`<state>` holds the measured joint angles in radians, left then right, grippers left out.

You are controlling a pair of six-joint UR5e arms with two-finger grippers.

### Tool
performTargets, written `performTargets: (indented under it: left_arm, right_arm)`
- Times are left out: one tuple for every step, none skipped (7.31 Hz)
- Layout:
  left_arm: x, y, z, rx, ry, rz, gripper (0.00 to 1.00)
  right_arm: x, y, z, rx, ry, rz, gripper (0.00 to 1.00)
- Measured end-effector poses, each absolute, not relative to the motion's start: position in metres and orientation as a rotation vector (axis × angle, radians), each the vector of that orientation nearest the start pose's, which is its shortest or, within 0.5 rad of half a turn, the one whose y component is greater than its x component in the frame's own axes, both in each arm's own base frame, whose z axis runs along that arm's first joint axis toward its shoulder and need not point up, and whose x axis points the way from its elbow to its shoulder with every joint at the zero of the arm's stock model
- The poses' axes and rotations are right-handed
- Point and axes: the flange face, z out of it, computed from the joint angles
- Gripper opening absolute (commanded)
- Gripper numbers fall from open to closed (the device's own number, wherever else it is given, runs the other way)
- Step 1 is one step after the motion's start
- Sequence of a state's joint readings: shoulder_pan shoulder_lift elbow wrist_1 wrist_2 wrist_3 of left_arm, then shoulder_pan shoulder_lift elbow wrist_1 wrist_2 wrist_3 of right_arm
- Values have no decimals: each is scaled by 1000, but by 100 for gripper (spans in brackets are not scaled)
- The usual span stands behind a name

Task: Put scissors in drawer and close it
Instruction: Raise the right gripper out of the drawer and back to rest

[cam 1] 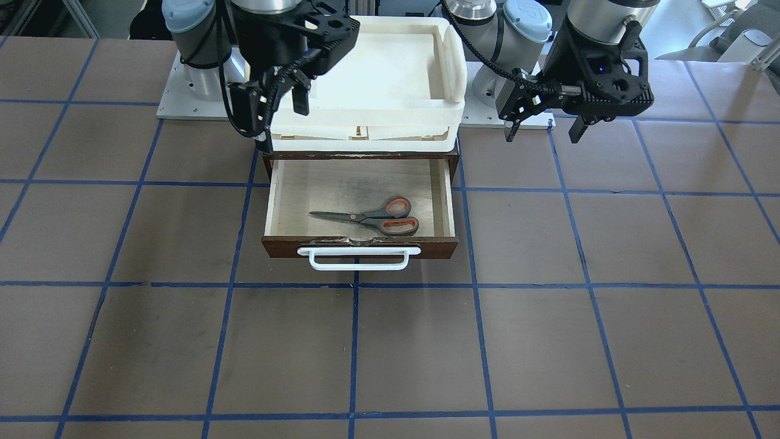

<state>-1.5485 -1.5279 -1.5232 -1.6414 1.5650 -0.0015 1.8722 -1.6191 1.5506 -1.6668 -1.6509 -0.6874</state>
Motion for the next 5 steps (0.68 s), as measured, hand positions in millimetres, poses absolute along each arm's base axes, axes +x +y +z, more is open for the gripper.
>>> performTargets:
  left_arm:
    - [-123,-477,525,-37,3146,-32,100]
    - [-123,-477,525,-37,3145,-31,100]
    - [-125,-477,525,-39,3145,-31,100]
    - [-126,-477,525,-44,3145,-30,100]
    - [-126,-476,525,-46,3144,-30,100]
  right_arm:
    - [252,-414,543,-1260,2974,-234,100]
    - [246,-407,550,-1003,3055,-236,100]
    - [243,-402,554,-797,3100,-243,100]
    - [241,-399,557,-645,3123,-248,100]
    - [234,-402,561,-528,3137,-259,100]
